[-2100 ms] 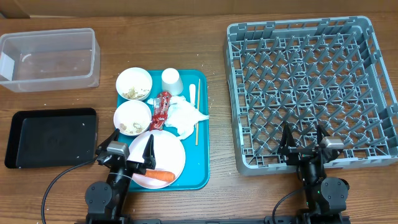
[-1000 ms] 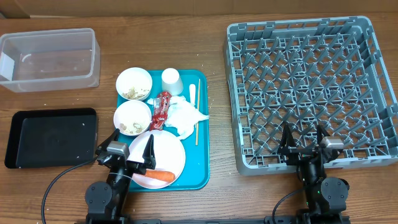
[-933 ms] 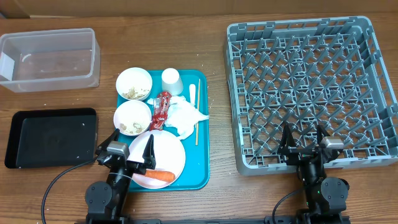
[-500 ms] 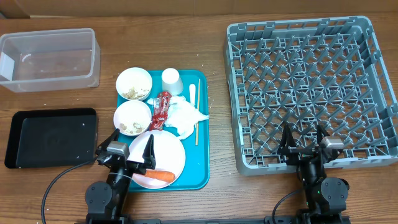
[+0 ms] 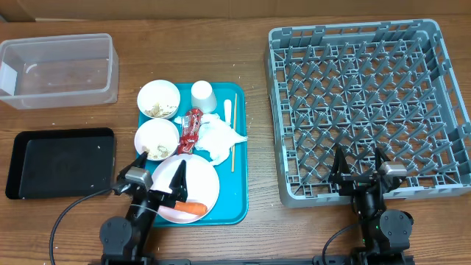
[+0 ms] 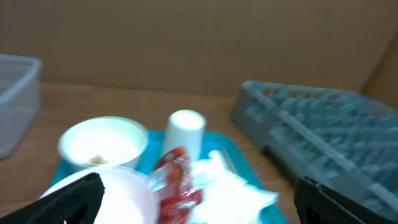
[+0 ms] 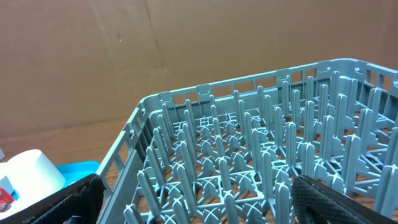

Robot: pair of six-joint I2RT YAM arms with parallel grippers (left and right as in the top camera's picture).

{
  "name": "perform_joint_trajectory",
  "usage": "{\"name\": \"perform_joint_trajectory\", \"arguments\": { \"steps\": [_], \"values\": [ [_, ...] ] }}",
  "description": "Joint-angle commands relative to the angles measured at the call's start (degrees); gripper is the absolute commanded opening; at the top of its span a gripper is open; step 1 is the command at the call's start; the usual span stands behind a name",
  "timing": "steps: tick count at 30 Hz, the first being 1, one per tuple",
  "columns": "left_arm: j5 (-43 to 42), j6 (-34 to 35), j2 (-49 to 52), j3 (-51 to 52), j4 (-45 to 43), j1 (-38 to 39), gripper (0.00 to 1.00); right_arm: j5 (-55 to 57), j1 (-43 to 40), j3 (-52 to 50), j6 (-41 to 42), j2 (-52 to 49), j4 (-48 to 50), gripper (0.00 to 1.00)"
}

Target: Sort waste into correct bins and load items into the dishwasher rack

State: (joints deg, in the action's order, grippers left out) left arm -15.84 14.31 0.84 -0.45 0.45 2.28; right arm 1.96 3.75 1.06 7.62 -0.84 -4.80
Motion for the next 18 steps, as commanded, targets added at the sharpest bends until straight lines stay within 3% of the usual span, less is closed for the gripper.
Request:
{"name": "perform_joint_trajectory", "arguments": {
  "steps": [1,4,12,18],
  "values": [
    [-9.9,12.2,-0.6,0.2,-2.4,0.4,1.0,0.5,0.0,-0.6,-0.2,0.7,0.2,1.0],
    [-9.5,15.1,-0.6,0.2,-2.7,0.4,1.0,0.5,0.0,-0.6,-0.2,0.7,0.2,1.0],
    [-12.7,13.5,-0.6,-2.6,-4.9,0.4,1.0,0.5,0.0,-0.6,-0.2,0.7,0.2,1.0],
    [-5.7,5.5,3.9,-16.0,11.1,0.4,1.0,0.5,0.0,-0.6,-0.2,0.7,0.2,1.0]
  ]
}}
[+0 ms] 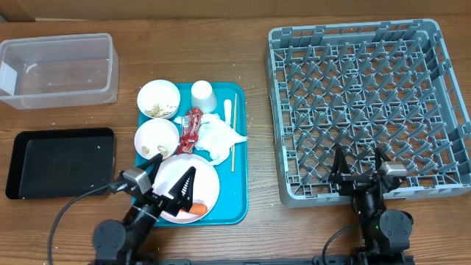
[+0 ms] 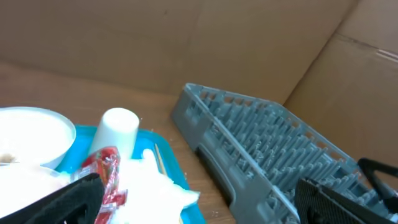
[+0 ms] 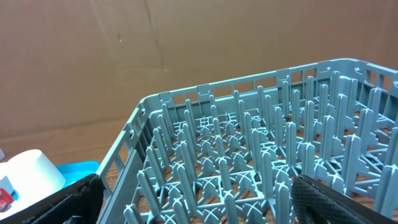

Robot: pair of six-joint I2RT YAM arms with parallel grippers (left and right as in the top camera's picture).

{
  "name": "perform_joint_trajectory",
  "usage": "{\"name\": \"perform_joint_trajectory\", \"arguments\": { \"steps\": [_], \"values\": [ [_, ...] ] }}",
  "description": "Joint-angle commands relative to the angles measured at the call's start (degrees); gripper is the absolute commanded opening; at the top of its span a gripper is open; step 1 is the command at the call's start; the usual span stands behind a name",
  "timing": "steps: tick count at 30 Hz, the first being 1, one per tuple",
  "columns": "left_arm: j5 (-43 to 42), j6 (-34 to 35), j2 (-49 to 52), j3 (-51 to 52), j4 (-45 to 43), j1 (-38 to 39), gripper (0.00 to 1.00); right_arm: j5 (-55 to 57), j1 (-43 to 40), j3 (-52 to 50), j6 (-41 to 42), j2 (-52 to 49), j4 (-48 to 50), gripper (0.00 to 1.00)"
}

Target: Sort waste into correct bins and load items into the dishwasher rack

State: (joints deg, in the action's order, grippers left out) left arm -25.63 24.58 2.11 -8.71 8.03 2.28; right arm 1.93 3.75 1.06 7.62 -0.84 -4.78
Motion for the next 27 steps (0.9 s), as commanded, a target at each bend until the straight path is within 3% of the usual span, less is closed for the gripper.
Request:
{"name": "perform_joint_trajectory", "arguments": {
  "steps": [1,6,13,17,19,23,27],
  "values": [
    [4.8,-6.5,4.5,-10.4,6.1,0.4,1.0,0.5,0.0,-0.6,-0.2,0.7,0.2,1.0],
    [7.2,-9.6,19.1,-23.7,17.2,0.4,1.0,0.5,0.0,-0.6,-0.2,0.7,0.2,1.0],
    [10.2,-12.9,47.7,-45.8,40.0,0.4,1.0,0.5,0.0,-0.6,-0.2,0.7,0.2,1.0],
    [2.5,-12.6,59.4,-54.2,43.8,0.4,1.0,0.5,0.0,-0.6,-0.2,0.7,0.2,1.0],
    [3.0,-12.5,62.6,-56.0,43.8,0.5,1.0,0.5,0.0,-0.6,-0.2,0.7,0.2,1.0],
    [15.2,-4.1,67.8,-58.8,46.8,2.0,1.0,0.5,0.0,-0.6,-0.2,0.7,0.2,1.0],
    [24.7,-0.1,70.8,-59.1,48.0,5.9,1.0,0.5,0.0,-0.6,-0.2,0.7,0.2,1.0]
  ]
}}
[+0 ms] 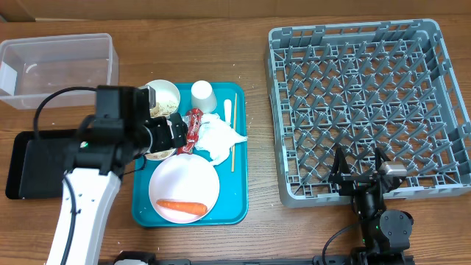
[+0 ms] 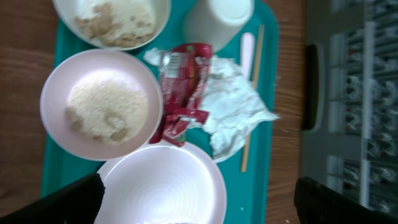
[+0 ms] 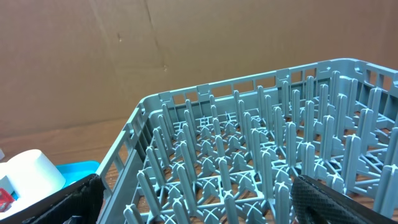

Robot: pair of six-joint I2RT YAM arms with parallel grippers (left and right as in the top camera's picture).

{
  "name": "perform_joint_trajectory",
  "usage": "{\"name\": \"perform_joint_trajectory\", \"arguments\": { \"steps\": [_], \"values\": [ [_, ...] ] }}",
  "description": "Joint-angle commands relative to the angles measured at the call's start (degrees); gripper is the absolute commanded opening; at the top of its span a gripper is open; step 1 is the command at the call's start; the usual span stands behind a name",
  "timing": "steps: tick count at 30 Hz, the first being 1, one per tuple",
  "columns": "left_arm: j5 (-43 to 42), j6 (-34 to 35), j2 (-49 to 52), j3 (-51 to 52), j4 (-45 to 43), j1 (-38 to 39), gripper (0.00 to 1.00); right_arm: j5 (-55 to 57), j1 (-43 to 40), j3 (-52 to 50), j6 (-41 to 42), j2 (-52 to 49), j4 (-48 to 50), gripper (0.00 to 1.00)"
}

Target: Sort waste into correct bins and load items into the dishwasher rack

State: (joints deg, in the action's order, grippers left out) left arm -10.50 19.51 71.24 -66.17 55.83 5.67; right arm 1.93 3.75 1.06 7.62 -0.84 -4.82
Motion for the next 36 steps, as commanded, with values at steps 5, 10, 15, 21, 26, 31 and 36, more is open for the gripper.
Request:
{"name": "perform_joint_trajectory", "arguments": {
  "steps": [5,10,15,21,26,31,36],
  "values": [
    [10.5,4.9,5.0,-1.6,-3.6,5.4,1.0,0.5,0.0,-0.6,-0.2,0.7,0.2,1.0],
    [12.0,6.4,10.7,-1.6,-6.8,4.7,1.0,0.5,0.0,-0.6,-0.2,0.7,0.2,1.0],
    [11.3,8.0,18.5,-1.6,-8.8,4.6,1.0,0.5,0.0,-0.6,-0.2,0.7,0.2,1.0],
    [10.3,8.0,24.9,-1.6,-11.1,4.0,1.0,0.5,0.0,-0.6,-0.2,0.7,0.2,1.0],
    [11.0,8.0,26.5,-1.6,-13.8,1.9,0.8,0.5,0.0,-0.6,-0.2,0.7,0.2,1.0],
    [10.9,8.4,26.9,-1.6,-14.2,-0.4,0.55,0.5,0.0,-0.6,-0.2,0.7,0.2,1.0],
    [8.0,8.3,28.5,-1.5,-14.1,-0.6,0.55,0.5,0.0,-0.6,-0.2,0.7,0.2,1.0]
  ]
}}
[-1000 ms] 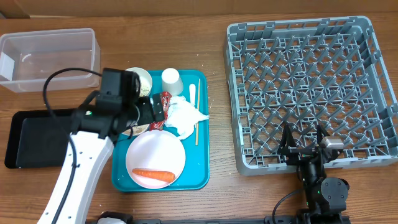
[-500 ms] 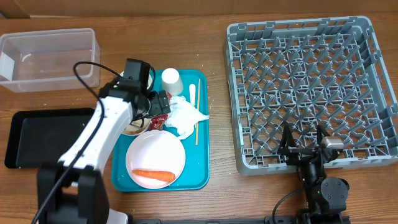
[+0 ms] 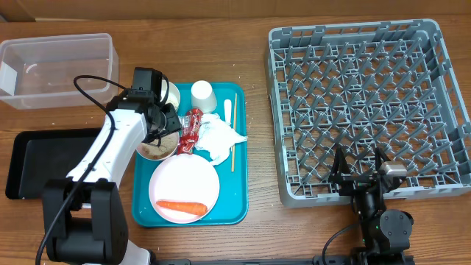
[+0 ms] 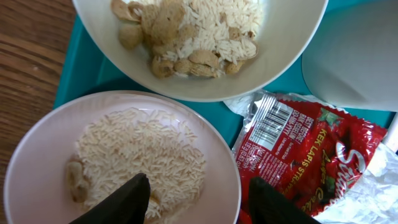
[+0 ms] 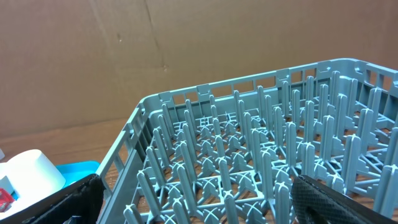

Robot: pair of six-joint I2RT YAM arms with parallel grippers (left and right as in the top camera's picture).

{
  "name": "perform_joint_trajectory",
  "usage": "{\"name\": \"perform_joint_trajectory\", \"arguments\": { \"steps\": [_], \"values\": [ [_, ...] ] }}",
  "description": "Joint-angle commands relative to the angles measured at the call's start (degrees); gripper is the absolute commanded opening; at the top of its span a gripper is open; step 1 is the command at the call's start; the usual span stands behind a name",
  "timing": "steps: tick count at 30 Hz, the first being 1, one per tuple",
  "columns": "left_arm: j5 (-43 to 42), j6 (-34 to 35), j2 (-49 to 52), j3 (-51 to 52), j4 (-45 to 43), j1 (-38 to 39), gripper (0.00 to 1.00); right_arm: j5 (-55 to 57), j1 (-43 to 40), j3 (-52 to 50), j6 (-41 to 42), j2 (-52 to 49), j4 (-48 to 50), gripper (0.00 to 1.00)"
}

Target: Sort waste into correct bins and load items into the dishwasher rack

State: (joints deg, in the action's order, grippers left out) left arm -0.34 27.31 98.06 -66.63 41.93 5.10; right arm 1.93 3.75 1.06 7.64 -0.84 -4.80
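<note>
My left gripper (image 4: 199, 202) is open and low over the nearer bowl of rice (image 4: 118, 162). One finger is inside the bowl and the other is outside its right rim, by the red wrapper (image 4: 305, 149). In the overhead view the left gripper (image 3: 163, 126) covers part of that bowl (image 3: 153, 149) on the teal tray (image 3: 239, 199). A second bowl (image 4: 199, 37) with rice and food scraps lies just beyond. My right gripper (image 3: 360, 173) is open at the front edge of the grey dishwasher rack (image 3: 368, 103) and holds nothing; the right gripper (image 5: 193, 205) faces the rack's pegs.
The tray also holds a white cup (image 3: 203, 94), a crumpled napkin (image 3: 217, 136), a wooden stick (image 3: 233, 140) and a white plate (image 3: 184, 184) with a carrot (image 3: 180, 208). A clear bin (image 3: 59, 70) stands at the far left, a black tray (image 3: 59, 162) in front of it.
My left gripper was high above the bowls and wrapper. Now it is down close to the nearer rice bowl, its fingers astride the right rim. The right arm has not moved.
My left gripper first sat open and low at the tray's front, over the plate. Then it was still low, facing toward the rack. Then it was raised above the two bowls, looking down. Now it is at the nearer bowl's rim. Nothing on the tray has shifted.
</note>
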Motion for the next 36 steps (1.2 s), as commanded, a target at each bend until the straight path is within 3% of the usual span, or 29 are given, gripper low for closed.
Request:
{"name": "perform_joint_trajectory", "arguments": {
  "steps": [1,17,36],
  "values": [
    [-2.9,0.5,2.1,-1.0,-0.2,0.0,0.55,0.5,0.0,-0.6,-0.2,0.7,0.2,1.0],
    [-5.1,0.6,5.3,-1.0,0.0,0.6,0.58,0.5,0.0,-0.6,-0.2,0.7,0.2,1.0],
    [-5.6,-0.3,6.2,-1.0,0.1,1.0,0.43,0.5,0.0,-0.6,-0.2,0.7,0.2,1.0]
  ]
}}
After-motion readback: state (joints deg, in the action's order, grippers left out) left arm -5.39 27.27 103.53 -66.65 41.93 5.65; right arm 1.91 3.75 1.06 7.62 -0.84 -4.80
